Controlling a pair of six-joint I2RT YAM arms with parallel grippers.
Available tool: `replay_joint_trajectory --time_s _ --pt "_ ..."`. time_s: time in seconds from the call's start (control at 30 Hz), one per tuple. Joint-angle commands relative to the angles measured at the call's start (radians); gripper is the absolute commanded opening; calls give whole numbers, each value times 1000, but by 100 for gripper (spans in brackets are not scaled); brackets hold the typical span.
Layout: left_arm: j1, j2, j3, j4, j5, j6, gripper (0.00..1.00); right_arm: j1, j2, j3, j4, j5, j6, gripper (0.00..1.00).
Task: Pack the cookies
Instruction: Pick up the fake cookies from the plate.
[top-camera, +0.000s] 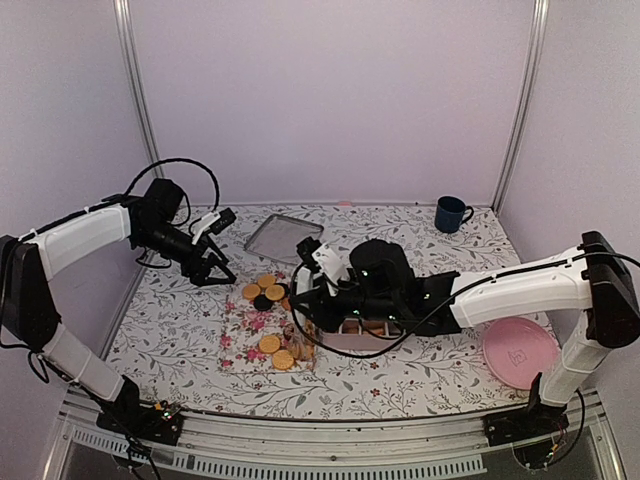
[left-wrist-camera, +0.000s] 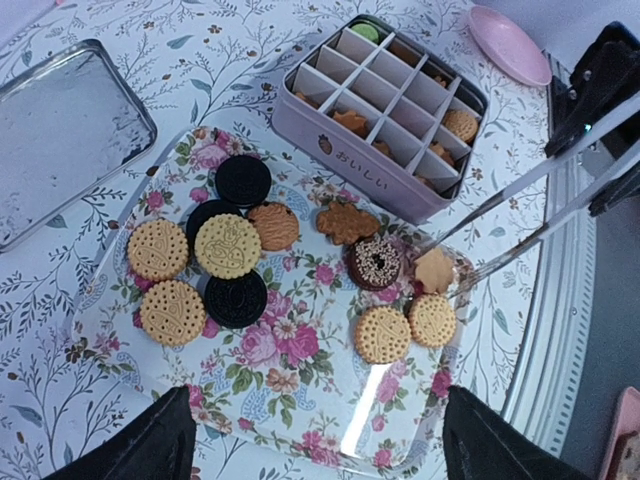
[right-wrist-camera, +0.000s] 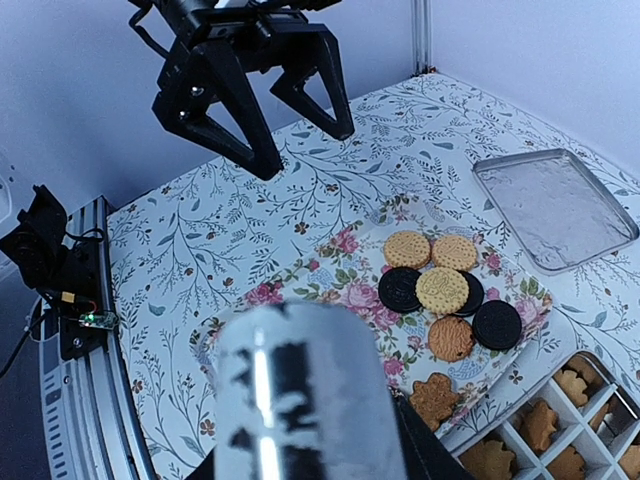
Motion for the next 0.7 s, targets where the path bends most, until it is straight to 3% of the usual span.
replay_joint_trajectory --time_s 0.0,0.4,0.47,0.67 --pt "10 2 27 -11 16 9 86 23 22 8 19 34 -11 39" --pt "10 2 32 -11 9 15 86 69 76 31 11 107 -50 38" --pt "10 3 32 -11 8 16 86 70 70 35 3 117 -50 34" --pt "9 6 32 -10 7 11 85 70 38 44 -5 151 -59 7"
